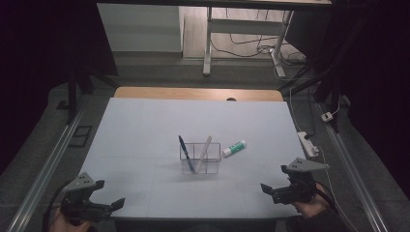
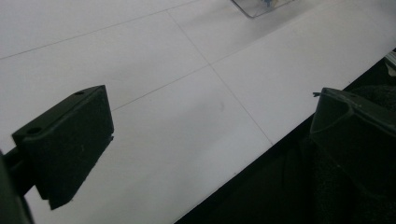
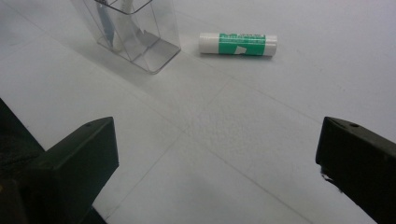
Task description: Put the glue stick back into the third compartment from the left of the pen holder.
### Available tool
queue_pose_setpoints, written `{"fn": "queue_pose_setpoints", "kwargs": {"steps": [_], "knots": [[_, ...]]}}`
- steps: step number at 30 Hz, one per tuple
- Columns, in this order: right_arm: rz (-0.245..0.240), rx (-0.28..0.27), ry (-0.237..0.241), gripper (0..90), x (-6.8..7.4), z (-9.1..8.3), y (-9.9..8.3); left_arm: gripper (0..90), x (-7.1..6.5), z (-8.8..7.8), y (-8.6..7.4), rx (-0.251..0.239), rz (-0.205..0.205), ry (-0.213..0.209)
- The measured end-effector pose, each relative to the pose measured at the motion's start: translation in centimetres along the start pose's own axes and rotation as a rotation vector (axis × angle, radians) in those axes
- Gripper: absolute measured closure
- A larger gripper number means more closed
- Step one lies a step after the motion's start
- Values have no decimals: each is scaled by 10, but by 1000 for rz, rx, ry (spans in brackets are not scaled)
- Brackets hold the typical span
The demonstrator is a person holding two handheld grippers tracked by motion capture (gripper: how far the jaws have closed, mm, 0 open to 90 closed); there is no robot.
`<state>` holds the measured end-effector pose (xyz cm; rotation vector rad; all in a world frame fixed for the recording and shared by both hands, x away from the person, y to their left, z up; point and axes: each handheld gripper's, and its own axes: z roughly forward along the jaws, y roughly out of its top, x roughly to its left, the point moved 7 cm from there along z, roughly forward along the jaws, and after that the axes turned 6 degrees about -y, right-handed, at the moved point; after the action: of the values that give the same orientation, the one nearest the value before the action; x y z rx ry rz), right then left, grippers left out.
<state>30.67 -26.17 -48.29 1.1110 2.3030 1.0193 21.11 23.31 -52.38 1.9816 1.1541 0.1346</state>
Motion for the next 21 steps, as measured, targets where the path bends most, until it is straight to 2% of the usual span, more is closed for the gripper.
{"fn": "queue_pose_setpoints", "kwargs": {"steps": [5,16,21], "knots": [[16,32,15,0,-7,15,6,0,0,0,0,1,0,0],[-20,82,-43,0,-20,42,15,0,0,0,0,1,-3,-3],[-7,106,-47,0,-28,56,20,0,0,1,0,3,-3,-3]]}}
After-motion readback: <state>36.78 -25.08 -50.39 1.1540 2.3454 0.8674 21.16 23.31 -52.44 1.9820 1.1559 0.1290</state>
